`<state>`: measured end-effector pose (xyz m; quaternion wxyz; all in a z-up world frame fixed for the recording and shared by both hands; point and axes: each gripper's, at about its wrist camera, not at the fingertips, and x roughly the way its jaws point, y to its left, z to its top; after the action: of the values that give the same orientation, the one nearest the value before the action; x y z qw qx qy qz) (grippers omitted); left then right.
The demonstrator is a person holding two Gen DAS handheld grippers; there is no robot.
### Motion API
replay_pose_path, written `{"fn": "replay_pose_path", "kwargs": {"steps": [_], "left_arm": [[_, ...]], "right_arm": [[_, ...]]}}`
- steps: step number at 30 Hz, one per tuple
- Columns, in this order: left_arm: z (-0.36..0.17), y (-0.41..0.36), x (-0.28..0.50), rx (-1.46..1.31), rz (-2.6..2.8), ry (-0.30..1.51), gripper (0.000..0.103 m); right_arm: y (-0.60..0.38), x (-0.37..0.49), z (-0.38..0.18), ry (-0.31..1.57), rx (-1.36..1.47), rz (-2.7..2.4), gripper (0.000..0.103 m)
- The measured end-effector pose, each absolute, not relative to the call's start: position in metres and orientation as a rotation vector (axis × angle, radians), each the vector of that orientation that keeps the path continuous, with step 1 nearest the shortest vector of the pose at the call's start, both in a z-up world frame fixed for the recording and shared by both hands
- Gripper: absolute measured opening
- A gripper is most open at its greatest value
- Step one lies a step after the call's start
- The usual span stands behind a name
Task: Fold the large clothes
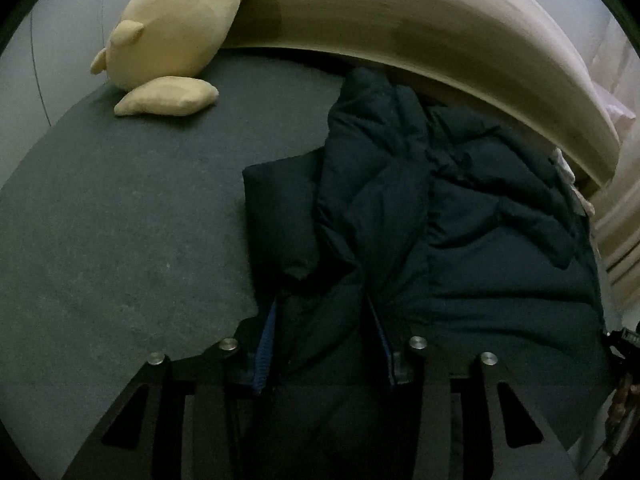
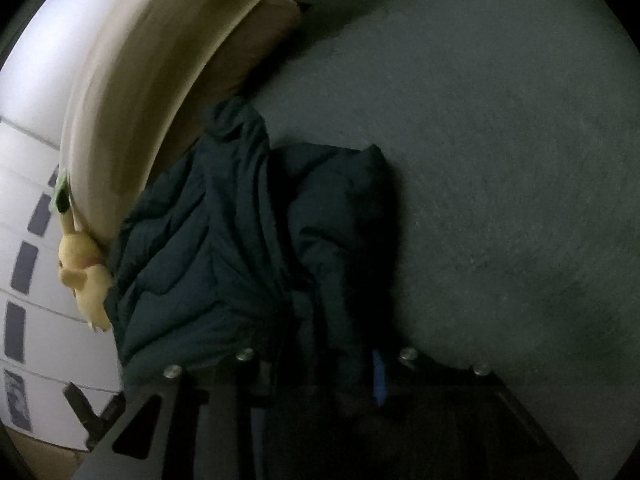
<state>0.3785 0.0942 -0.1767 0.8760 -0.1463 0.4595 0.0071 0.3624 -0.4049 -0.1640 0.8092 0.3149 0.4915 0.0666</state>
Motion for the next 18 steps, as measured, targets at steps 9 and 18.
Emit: {"fn": "replay_pose_path", "kwargs": {"steps": [9,18], "left_arm": [[-0.119,0.112,0.374,-0.307,0.020,0.833,0.071],[-0.119,0.095,0.448,-0.259,0.004,0.892,0.071]], "right_arm": [[-0.427,0.355,-0.107,0.913,0.596,0.082,0.072],[-0.398,0.431,-0.095,0.931,0.459,0.121,0.072]]}}
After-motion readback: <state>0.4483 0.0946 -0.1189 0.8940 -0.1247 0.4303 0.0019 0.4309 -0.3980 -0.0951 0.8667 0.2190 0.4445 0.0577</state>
